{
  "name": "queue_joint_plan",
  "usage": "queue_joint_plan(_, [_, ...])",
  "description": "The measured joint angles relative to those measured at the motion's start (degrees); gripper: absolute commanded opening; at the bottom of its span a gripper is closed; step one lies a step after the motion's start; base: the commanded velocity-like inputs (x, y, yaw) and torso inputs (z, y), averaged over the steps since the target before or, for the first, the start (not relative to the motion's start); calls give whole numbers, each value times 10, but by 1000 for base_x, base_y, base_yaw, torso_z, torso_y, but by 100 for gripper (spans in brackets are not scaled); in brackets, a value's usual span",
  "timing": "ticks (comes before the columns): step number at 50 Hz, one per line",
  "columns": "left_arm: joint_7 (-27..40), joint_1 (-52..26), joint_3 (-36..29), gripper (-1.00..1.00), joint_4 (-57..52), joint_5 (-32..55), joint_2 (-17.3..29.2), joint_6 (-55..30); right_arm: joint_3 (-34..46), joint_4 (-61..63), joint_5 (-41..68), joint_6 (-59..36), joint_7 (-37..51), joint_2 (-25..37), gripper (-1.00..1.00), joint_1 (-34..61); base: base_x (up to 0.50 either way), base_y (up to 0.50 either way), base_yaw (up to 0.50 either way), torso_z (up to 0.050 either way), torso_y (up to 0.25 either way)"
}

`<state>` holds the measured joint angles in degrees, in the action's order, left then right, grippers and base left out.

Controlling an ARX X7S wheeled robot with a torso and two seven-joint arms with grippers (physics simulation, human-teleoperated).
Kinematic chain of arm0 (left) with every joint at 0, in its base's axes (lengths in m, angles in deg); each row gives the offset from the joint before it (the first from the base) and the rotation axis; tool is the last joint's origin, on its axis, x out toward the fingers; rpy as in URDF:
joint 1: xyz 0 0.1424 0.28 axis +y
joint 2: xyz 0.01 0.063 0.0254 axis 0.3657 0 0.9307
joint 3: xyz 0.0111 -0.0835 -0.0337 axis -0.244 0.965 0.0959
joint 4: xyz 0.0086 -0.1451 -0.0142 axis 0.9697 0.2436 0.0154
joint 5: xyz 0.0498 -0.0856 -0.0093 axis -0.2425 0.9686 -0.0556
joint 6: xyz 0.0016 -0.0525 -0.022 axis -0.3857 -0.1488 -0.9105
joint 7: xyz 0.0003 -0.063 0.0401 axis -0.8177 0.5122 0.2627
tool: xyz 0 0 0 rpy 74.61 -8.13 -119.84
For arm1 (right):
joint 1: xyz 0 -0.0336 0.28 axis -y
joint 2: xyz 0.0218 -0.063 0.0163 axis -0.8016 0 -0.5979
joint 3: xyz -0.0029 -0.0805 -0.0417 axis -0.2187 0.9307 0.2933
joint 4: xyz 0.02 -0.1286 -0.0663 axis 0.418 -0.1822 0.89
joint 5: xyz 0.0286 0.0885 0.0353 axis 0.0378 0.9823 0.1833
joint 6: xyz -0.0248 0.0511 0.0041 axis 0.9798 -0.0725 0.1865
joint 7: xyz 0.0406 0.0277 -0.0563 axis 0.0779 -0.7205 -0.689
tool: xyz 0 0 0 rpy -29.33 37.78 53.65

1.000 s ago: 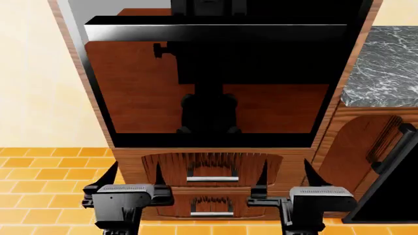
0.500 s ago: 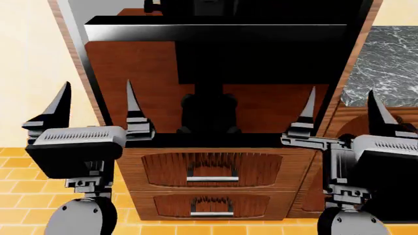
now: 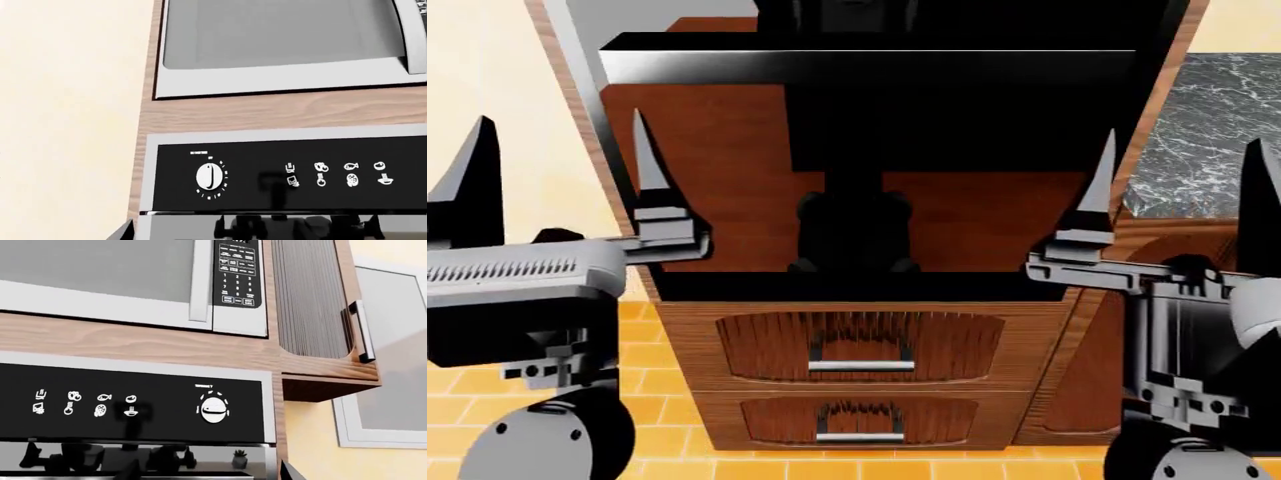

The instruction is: Preheat the oven by turning the temperature knob.

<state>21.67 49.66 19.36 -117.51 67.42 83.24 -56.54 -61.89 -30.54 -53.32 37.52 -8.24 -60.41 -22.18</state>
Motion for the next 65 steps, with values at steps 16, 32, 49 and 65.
queue_joint_plan(16, [10,-2,3,100,-17,12,9,-8,3,28,12,-6,7,10,100,-2,0,0,0,0,0])
queue_joint_plan(32, [19,-2,0,100,-29,16,17,-10,10,108,9,-29,15,22,100,-4,0,0,0,0,0])
queue_joint_plan(49, [26,1,-6,100,-41,20,25,-11,27,112,-8,-21,24,35,100,-7,168,0,0,0,0])
queue_joint_plan(65, [32,2,-10,100,-52,24,32,-15,30,120,-2,-26,29,44,100,-9,277,0,0,0,0])
